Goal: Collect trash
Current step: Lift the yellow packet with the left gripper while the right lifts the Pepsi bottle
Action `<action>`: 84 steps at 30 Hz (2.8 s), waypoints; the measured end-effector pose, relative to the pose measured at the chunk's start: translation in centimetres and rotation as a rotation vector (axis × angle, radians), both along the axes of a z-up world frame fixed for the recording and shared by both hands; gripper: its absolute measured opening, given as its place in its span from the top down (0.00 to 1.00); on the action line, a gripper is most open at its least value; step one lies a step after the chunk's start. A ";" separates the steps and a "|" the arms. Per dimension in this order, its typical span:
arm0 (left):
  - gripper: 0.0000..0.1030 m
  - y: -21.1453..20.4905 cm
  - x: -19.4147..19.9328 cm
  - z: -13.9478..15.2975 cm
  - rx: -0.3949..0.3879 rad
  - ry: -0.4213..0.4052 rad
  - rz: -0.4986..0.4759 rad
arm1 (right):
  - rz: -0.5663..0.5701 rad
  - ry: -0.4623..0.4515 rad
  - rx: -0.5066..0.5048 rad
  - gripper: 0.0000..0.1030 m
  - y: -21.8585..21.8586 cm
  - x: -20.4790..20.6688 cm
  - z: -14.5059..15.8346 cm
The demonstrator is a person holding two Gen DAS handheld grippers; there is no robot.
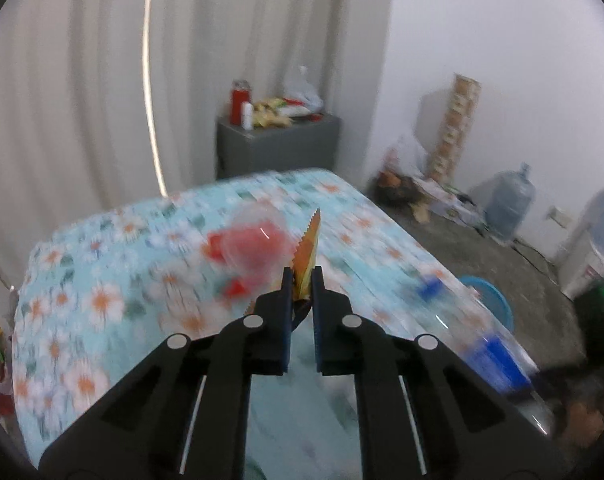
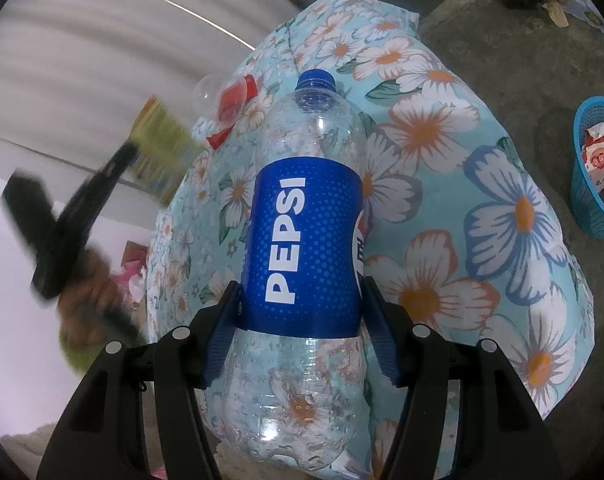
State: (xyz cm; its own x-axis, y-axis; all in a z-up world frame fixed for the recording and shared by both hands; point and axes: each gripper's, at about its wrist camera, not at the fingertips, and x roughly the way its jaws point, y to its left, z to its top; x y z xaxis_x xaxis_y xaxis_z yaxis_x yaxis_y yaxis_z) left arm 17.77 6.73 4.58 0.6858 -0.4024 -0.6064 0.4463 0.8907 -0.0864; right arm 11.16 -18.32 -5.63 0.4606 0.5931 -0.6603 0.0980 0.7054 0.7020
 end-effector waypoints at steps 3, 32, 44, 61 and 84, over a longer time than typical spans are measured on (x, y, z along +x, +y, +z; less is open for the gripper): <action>0.93 0.7 -3.8 -0.4 -0.054 0.097 -0.038 | -0.003 -0.003 -0.004 0.43 0.0 -0.3 0.1; 0.90 -3.7 -7.9 -4.9 0.105 0.017 0.009 | -0.043 -0.004 -0.062 0.39 -0.3 -0.1 1.0; 0.93 -5.8 -7.2 -5.2 0.153 0.013 -0.007 | -0.031 -0.005 -0.119 0.35 0.3 2.4 1.1; 0.94 -6.8 -7.1 -5.2 0.206 -0.019 -0.011 | -0.050 -0.002 -0.104 0.44 0.0 2.4 0.6; 1.00 -13.0 -7.9 0.8 0.017 -0.055 -0.224 | -0.294 -0.157 0.112 0.44 -9.4 -5.5 4.5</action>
State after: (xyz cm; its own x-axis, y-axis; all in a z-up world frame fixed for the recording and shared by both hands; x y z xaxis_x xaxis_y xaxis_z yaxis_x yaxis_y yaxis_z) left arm 9.88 -6.26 5.42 0.6126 -0.5388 -0.5783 0.6370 0.7697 -0.0424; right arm 5.65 -27.68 -1.14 0.7131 0.4851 -0.5062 0.1701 0.5807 0.7962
